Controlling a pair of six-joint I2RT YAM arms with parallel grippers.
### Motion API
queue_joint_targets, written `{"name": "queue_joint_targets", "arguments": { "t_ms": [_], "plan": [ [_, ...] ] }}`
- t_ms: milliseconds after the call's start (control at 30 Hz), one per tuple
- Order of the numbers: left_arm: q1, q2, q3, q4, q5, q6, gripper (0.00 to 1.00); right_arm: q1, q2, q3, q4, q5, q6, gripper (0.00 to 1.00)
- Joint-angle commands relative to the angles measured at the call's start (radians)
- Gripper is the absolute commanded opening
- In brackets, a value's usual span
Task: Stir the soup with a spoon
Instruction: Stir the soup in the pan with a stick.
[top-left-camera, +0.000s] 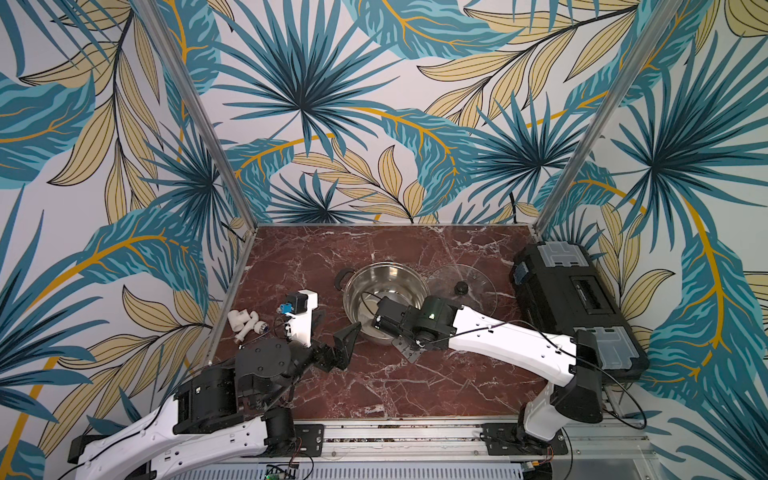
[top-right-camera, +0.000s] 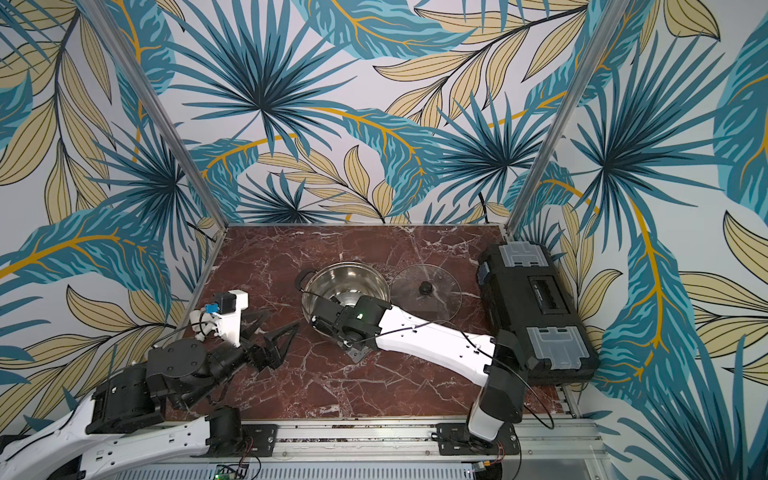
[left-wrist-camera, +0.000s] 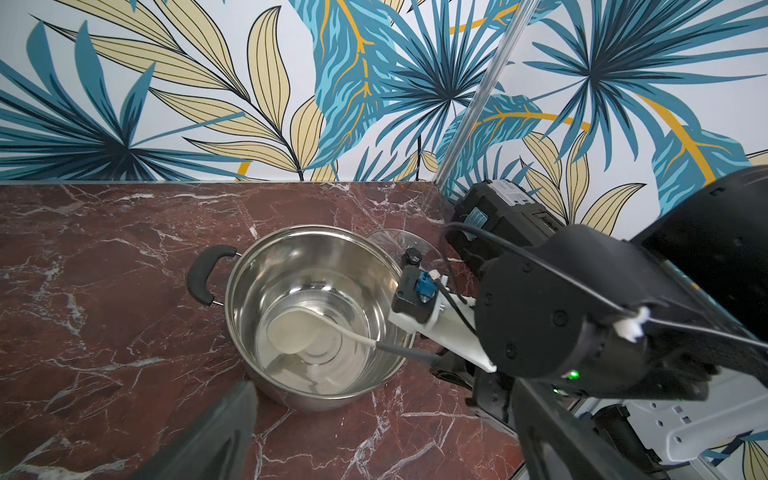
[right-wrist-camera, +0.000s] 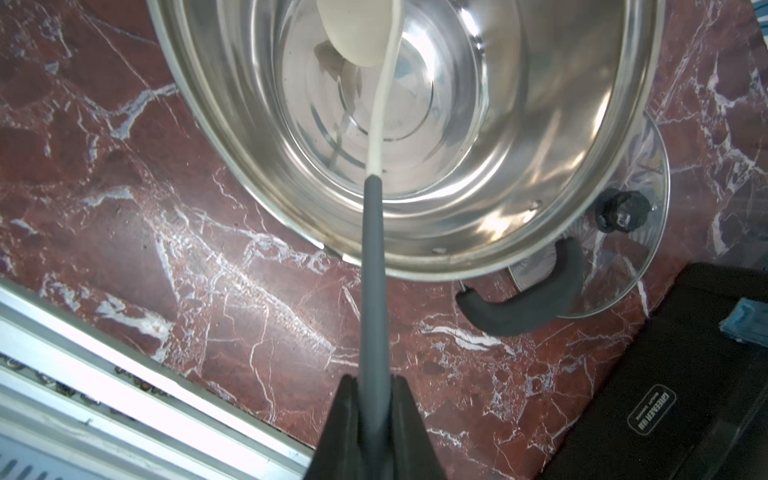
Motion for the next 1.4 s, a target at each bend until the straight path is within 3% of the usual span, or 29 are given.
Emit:
{"name": "queue_joint_targets", "arguments": {
  "t_ms": [0, 400, 800, 1067, 1367],
  "plan": [
    [-0.004, -0.008, -0.022, -0.002, -0.016, 0.000, 1.00, 0.007, -0.078, -0.065, -0.044, 0.014, 0.051, 0.00],
    [-0.003, 0.006, -0.039, 0.042, -0.021, -0.008, 1.00, -0.017, -0.160, -0.138, -0.153, 0.145, 0.067, 0.00],
    [-0.003, 0.029, -0.044, 0.054, -0.014, -0.008, 1.00, -0.103, 0.005, 0.039, -0.097, 0.175, -0.026, 0.00],
    [-0.004, -0.008, -0.055, 0.043, 0.003, 0.021, 1.00, -0.100, 0.110, 0.159, -0.034, 0.047, -0.038, 0.00],
    [-0.003, -0.050, -0.035, 0.019, 0.072, 0.033, 1.00, -0.076, 0.060, 0.093, -0.003, -0.093, -0.027, 0.00]
  ]
}}
